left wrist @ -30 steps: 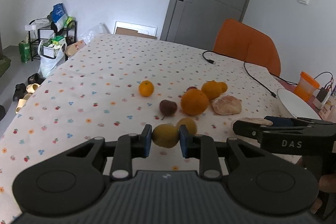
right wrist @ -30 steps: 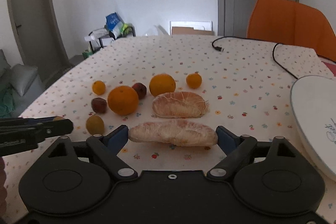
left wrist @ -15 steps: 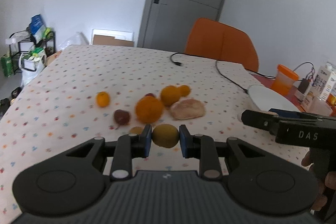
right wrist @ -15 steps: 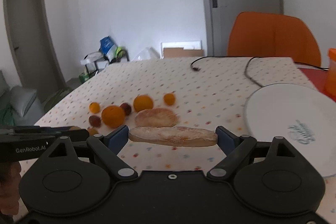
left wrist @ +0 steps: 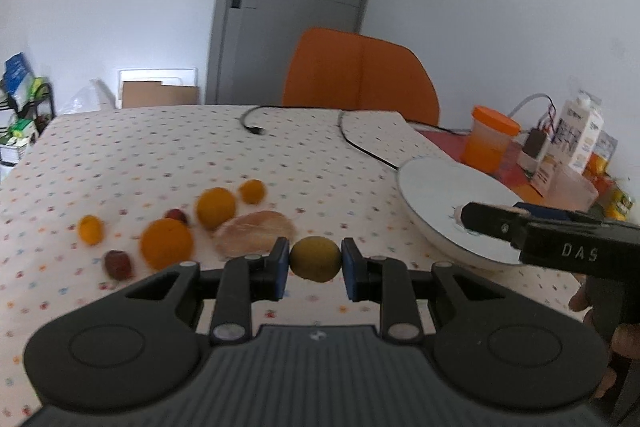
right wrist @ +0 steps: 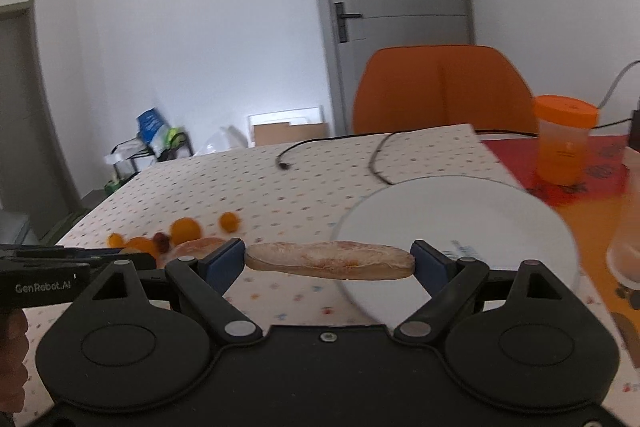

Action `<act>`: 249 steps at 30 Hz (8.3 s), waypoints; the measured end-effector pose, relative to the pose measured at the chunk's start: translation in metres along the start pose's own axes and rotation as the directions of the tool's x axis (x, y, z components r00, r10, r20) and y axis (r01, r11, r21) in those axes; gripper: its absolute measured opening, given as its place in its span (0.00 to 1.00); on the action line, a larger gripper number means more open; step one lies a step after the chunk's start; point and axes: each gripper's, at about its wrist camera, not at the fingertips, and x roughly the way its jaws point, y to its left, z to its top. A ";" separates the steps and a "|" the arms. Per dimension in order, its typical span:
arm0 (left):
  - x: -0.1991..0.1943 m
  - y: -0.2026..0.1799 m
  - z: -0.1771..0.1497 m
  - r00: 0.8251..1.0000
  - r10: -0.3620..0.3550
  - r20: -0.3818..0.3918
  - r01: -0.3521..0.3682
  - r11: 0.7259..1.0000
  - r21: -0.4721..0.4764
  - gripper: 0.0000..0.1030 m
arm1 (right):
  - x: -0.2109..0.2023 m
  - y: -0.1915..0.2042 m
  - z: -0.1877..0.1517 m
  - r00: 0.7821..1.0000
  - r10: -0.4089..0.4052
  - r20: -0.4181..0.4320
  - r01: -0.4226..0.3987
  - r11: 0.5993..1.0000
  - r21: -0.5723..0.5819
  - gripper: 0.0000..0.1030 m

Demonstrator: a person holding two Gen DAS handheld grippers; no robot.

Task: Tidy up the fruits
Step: 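Carry both fruits to the white plate and open both grippers, then move both grippers back over the remaining fruits, then grasp the brown date with the left gripper while the right grasps the orange, then carry the date and orange to the white plate and release both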

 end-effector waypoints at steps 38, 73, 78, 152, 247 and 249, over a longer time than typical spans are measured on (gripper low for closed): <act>0.055 -0.113 0.026 0.992 -0.121 -0.031 0.125 0.977 0.172 0.25 | -0.042 -0.088 -0.021 0.996 -0.084 0.020 0.081 0.992 0.101 0.92; -0.011 -0.029 0.029 0.998 0.059 0.016 -0.060 0.995 0.073 0.88 | -0.048 -0.079 -0.027 0.998 -0.042 -0.051 0.052 0.976 0.211 1.00; -0.025 -0.006 0.028 0.996 0.087 0.019 -0.087 0.996 0.035 0.88 | -0.046 -0.067 -0.025 0.997 -0.046 -0.058 0.056 0.980 0.193 1.00; -0.010 0.147 -0.007 0.987 0.148 -0.069 -0.161 0.949 -0.272 0.41 | 0.068 0.097 0.017 0.919 0.346 -0.190 -0.350 0.937 0.018 0.62; 0.010 -0.040 0.011 1.000 -0.015 0.016 0.016 0.999 -0.046 0.22 | -0.009 -0.066 0.006 0.985 0.147 -0.088 -0.136 0.983 0.124 0.37; 0.013 -0.046 0.011 1.000 -0.025 0.015 0.026 0.999 -0.032 0.22 | -0.012 -0.073 0.004 0.988 0.125 -0.086 -0.114 0.985 0.131 0.37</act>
